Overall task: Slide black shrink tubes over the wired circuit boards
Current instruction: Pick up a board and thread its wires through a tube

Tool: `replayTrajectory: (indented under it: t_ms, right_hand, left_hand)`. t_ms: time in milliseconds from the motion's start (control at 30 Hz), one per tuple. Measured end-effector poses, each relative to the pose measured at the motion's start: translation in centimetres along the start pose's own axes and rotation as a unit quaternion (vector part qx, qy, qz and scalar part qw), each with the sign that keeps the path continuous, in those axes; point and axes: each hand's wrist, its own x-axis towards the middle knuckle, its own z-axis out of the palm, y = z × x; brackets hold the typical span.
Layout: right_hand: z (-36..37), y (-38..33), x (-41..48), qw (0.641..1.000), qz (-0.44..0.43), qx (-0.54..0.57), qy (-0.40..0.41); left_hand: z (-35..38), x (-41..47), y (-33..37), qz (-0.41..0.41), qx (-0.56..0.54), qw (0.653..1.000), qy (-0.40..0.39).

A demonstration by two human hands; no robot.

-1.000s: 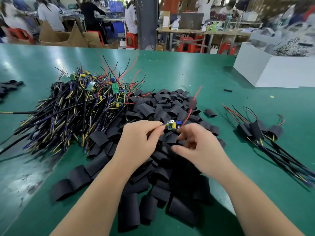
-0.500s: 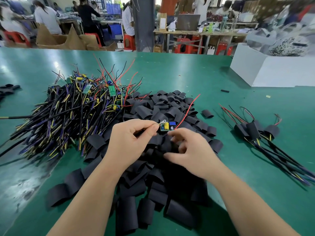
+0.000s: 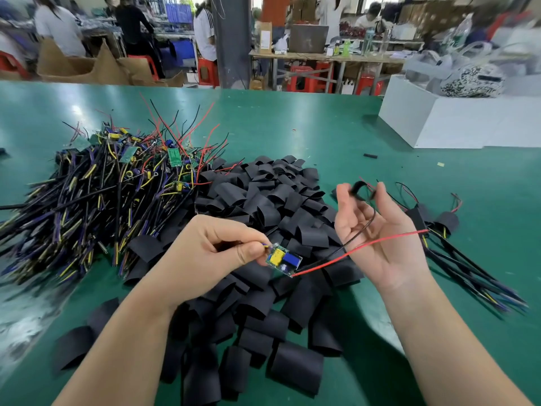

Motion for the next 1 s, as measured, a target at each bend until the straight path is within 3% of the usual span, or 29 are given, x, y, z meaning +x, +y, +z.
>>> replayTrajectory:
  t_ms: [333, 567, 733, 1000]
  right_hand:
    - [-0.3, 0.2, 0.2, 0.999, 0.043, -0.024, -0.018]
    - [-0.2, -0.3, -0.6, 0.991, 0.087, -0.022, -0.101]
    - [0.3, -0.7, -1.1, 0.991, 0.042, -0.047, -0.117]
    - [0.8, -0.9, -1.5, 0.992, -0.002, -0.064, -0.109]
  left_hand:
    - [-0.4, -0.2, 0.3, 0.012, -0.044, 0.999, 0.016]
    - [-0.4, -0.1, 0.0, -0.002, -0.031, 0.998, 0.046]
    - [-0.7, 0.0, -0.4, -0.024, -0.008, 0.994, 0.103]
    - [-0.8, 0.1, -0.7, -0.037, -0.013, 0.992, 0.123]
